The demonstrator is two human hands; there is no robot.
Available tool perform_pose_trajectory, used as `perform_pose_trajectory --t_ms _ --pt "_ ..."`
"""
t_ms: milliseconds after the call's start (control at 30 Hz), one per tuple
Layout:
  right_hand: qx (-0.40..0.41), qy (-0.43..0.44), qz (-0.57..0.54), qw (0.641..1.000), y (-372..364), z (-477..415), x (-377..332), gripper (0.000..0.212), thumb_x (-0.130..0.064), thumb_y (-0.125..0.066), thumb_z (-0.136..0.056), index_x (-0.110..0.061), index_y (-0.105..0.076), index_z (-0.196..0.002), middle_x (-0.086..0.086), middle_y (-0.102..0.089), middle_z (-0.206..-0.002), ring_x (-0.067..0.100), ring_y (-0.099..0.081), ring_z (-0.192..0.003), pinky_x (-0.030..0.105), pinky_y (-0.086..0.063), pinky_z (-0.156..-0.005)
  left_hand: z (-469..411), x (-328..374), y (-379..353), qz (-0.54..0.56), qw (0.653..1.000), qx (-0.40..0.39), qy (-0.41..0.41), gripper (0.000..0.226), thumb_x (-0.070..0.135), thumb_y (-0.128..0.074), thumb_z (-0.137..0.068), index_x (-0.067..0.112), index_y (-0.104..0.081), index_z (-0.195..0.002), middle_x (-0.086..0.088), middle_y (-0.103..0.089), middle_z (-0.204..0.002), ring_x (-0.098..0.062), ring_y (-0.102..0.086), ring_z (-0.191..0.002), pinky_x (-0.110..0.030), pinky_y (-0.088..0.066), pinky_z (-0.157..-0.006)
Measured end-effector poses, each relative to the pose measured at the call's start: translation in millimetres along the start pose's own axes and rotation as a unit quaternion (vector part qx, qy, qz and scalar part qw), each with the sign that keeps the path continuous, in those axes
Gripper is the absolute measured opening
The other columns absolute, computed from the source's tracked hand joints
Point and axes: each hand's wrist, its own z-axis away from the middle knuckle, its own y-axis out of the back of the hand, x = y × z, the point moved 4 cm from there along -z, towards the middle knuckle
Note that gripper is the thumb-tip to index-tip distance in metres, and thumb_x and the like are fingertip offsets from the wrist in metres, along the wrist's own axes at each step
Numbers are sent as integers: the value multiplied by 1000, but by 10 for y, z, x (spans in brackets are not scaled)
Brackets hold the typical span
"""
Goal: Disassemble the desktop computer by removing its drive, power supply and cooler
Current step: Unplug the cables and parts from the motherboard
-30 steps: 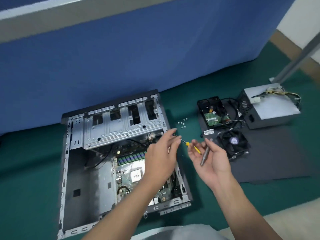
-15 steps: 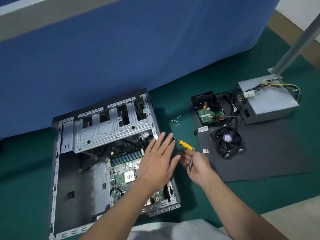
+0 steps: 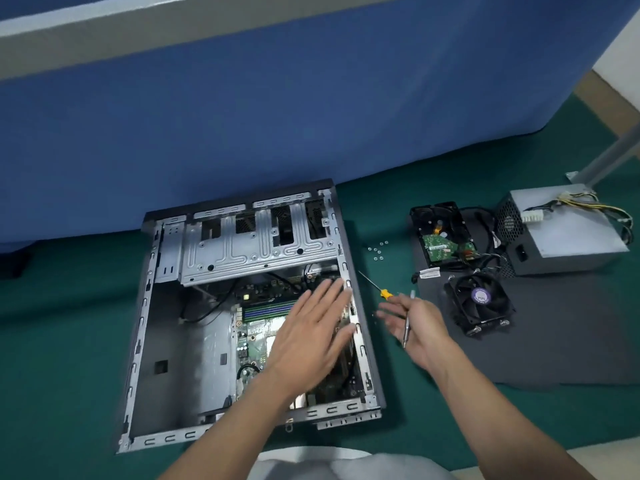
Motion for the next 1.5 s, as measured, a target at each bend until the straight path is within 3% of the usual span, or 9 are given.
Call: perform_pose_trajectory --t_ms 133,367,467,600,667,733,867,1100,1500 --pt "-25 106 48 993 -282 210 -287 26 -21 -50 -99 -8 -57 -77 1 -45 -58 6 -26 -34 18 -16 -32 392 -728 65 -50 989 0 138 64 59 1 -94 29 14 -148 9 21 -157 -6 30 -140 -27 29 -109" --pt "-192 186 214 940 -1366 638 -148 39 -47 -48 -94 -19 -70 -77 -5 -67 -76 9 -57 -71 23 -42 -65 1200 -1814 295 -111 953 35 281 74 44 -39 -99 11 -5 -155 -1 15 -158 -14 17 -145 -36 5 -121" --pt "-188 229 439 848 -1729 685 129 48 -61 -40 -92 -27 -72 -80 -29 -63 -73 -10 -54 -72 13 -34 -63 1294 -1926 305 -74 960 36 267 76 40 -40 -99 10 0 -156 -1 16 -160 -14 17 -147 -36 -6 -122" --pt "-183 297 604 717 -2022 553 396 36 -45 -49 -96 -21 -66 -76 -18 -49 -41 -2 -44 -38 15 -28 -49 1283 -1976 332 26 941 107 320 81 34 -43 -97 10 8 -155 -4 15 -163 -17 10 -150 -35 -20 -119" --pt "-180 322 650 664 -2165 477 498 19 -35 -52 -96 -24 -67 -91 -18 -54 -51 -2 -48 -41 18 -31 -53 1309 -2039 300 89 917 119 370 83 34 -47 -97 18 10 -155 -4 5 -164 -29 -22 -146 -42 -40 -106" --pt "-179 327 681 630 -2268 401 588 13 -31 -54 -96 -23 -64 -97 -13 -61 -72 0 -51 -51 19 -33 -53 1317 -2063 269 123 906 108 391 82 36 -48 -96 28 10 -153 -7 -21 -156 -36 -57 -110 -47 -48 -84" --pt "-198 325 711 591 -2353 279 715 5 -30 -54 -96 -27 -57 -94 -13 -60 -76 4 -53 -66 19 -34 -56 1313 -2073 258 116 905 111 395 82 36 -47 -94 31 11 -152 -7 -38 -141 -28 -59 -80 -40 -47 -72" --pt "-231 341 747 522 -2453 183 931 17 -27 -51 -98 -16 -61 -107 -3 -65 -82 7 -61 -64 9 -37 -47 1304 -2079 249 116 902 109 402 83 36 -48 -93 30 10 -152 -7 -44 -130 -24 -59 -78 -38 -44 -69" --pt "-215 347 773 484 -2519 32 1071 17 -22 -48 -100 -11 -61 -102 -6 -57 -72 2 -51 -54 11 -29 -45 1304 -2080 250 115 898 116 409 84 35 -47 -91 32 12 -150 -8 -45 -129 -24 -58 -74 -38 -48 -66"
